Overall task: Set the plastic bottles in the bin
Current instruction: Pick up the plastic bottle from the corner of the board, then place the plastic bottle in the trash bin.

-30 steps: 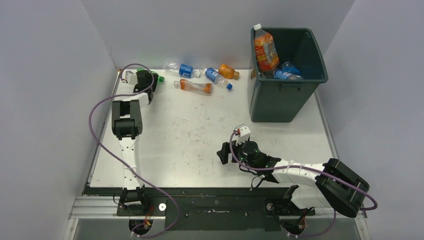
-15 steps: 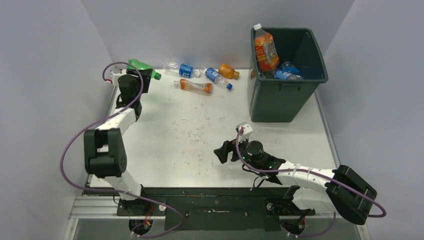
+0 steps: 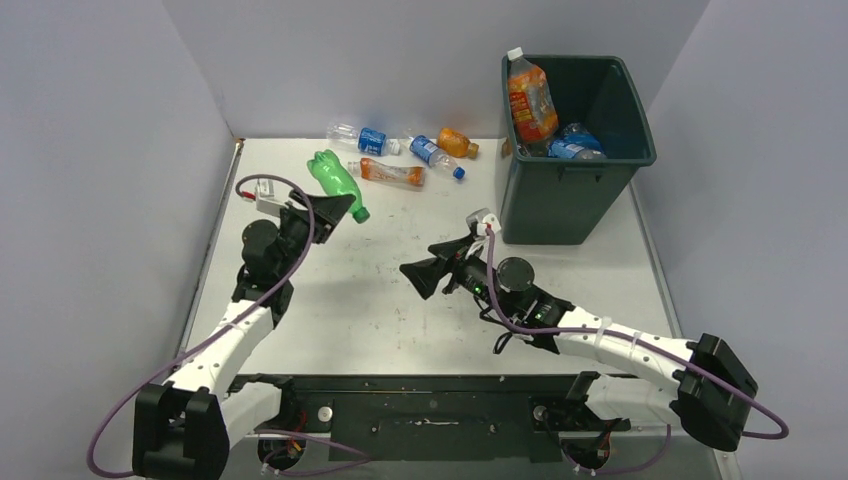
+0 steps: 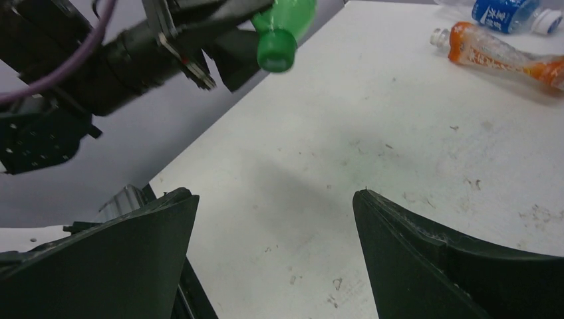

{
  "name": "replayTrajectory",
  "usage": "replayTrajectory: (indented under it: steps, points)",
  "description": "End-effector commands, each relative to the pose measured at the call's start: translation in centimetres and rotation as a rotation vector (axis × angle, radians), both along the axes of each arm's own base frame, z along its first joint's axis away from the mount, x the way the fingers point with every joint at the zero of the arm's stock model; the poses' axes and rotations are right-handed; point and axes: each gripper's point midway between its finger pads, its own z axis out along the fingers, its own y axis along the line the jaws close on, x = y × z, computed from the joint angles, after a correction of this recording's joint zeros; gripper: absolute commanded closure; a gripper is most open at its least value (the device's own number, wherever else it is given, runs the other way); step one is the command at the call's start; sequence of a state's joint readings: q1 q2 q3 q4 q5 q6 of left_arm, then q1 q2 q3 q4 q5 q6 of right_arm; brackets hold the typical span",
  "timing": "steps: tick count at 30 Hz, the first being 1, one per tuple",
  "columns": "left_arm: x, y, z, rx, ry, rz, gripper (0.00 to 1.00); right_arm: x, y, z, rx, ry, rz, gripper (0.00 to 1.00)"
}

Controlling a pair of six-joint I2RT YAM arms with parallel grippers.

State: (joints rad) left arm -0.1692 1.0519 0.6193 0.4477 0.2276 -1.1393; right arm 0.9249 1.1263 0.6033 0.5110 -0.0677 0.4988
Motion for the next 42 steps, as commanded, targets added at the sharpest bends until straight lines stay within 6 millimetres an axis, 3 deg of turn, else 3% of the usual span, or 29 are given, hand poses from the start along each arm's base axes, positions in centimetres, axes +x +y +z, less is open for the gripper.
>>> replayTrajectory:
  steps: [1, 9, 16, 25, 30, 34, 37, 40, 42]
  points:
    - [-3.8, -2.7, 3.1, -0.006, -0.244, -0.166, 1.0, 0.0, 1.2, 5.5, 0.103, -0.132, 0.01, 0.1]
    - [-6.2, -3.5, 3.6, -0.126, -0.346, -0.244, 1.0, 0.5, 4.1, 5.1, 0.102, -0.138, 0.016, 0.1]
    - [-7.2, -3.4, 3.7, -0.067, -0.366, -0.233, 1.0, 2.0, 6.5, 5.6, 0.129, -0.122, 0.019, 0.05]
    - [-8.0, -4.3, 4.2, -0.048, -0.388, -0.271, 1.0, 3.0, 7.9, 7.1, 0.133, -0.131, 0.02, 0.02]
    - [-8.2, -4.5, 4.2, -0.039, -0.391, -0.278, 1.0, 3.9, 8.5, 6.1, 0.114, -0.101, 0.033, 0.15]
    - [-8.4, -4.7, 4.3, -0.036, -0.398, -0.282, 1.0, 4.6, 9.1, 5.0, 0.081, -0.061, 0.046, 0.32]
    - [-8.4, -4.7, 4.3, -0.033, -0.398, -0.283, 1.0, 4.7, 8.8, 5.0, 0.09, -0.058, 0.052, 0.56]
    - [-8.3, -4.7, 4.2, -0.029, -0.394, -0.276, 1.0, 4.4, 8.3, 5.5, 0.106, -0.073, 0.066, 0.73]
    - [-8.1, -4.6, 4.0, -0.025, -0.383, -0.267, 0.9, 4.3, 7.6, 6.0, 0.112, -0.088, 0.067, 0.87]
